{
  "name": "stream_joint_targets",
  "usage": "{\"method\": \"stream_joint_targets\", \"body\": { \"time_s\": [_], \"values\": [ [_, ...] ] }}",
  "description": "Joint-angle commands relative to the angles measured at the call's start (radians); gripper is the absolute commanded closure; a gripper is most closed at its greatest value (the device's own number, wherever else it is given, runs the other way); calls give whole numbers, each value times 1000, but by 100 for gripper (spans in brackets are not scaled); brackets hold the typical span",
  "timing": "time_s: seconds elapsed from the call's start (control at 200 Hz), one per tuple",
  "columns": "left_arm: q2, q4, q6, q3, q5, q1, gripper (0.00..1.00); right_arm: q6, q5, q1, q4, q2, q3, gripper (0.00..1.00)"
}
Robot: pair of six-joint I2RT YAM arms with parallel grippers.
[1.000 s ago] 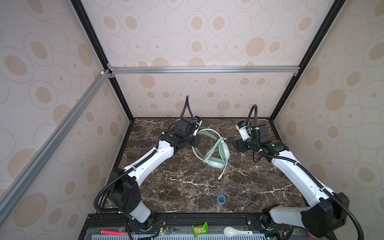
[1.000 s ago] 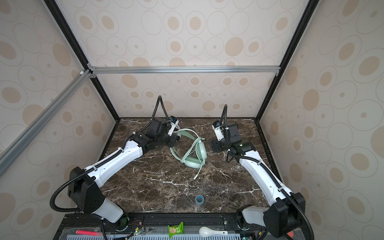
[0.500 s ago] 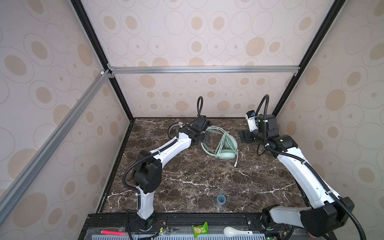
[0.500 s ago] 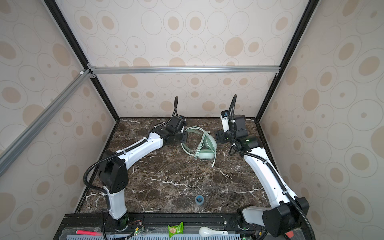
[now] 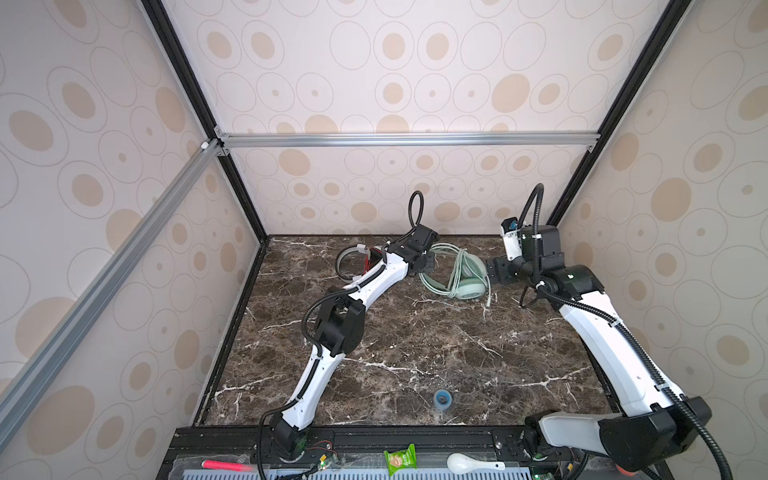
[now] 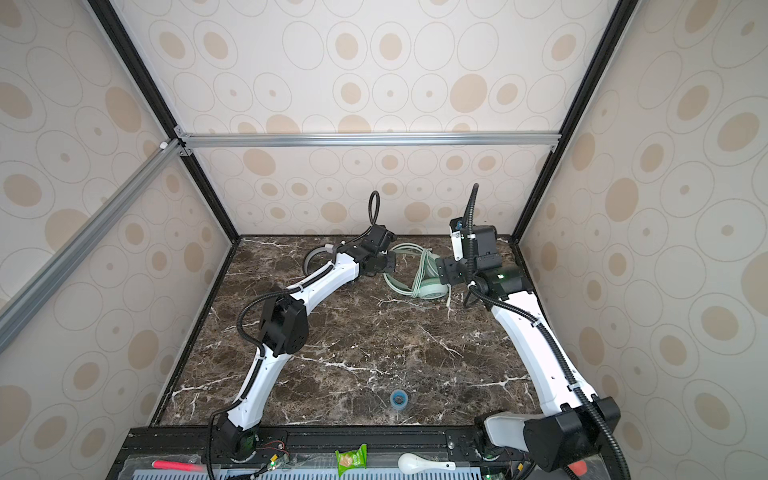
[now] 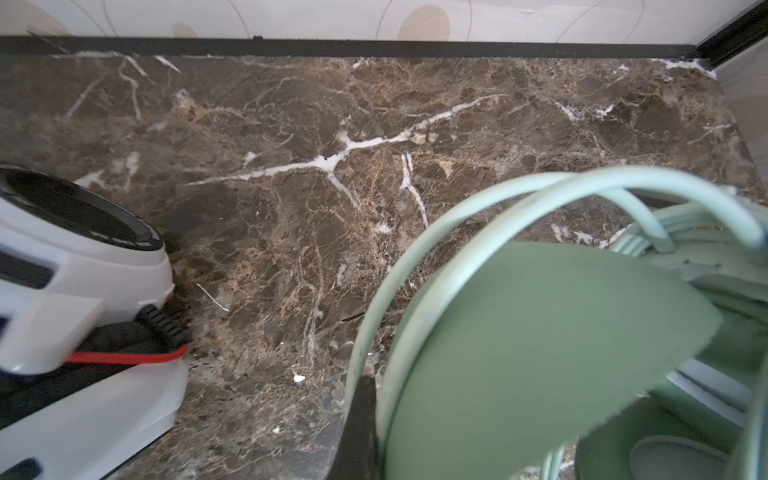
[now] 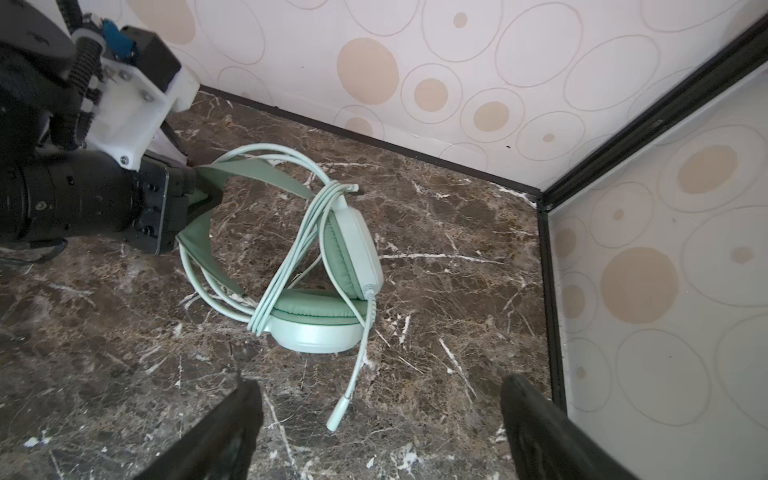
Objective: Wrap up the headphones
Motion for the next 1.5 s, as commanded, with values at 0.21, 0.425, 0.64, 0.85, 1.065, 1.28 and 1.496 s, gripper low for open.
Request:
{"method": "stream_joint_targets", "body": {
  "time_s": [0.21,0.425,0.64,0.85,1.065,1.28,1.496],
  "values": [
    [-5,128,-111,-61,67,52,98,-18,32,-10,-28,-19,43,7],
    [20,147,-143,-77,95,65,94,7,9,-10,-24,-14,26,7],
    [55,185,-191,-76,119,69,83,4,4,-10,-16,-11,29,7],
    [57,204,-223,-116,116,72,78,8,6,-10,-5,-21,18,8],
    [52,198,-215,-109,113,71,63,12,6,-10,11,-47,-19,8],
    [17,191,-192,-116,120,71,48,26,0,-10,46,-77,-66,8],
    [-25,131,-145,-56,149,66,36,72,-14,-10,52,-109,-114,8]
  ]
}}
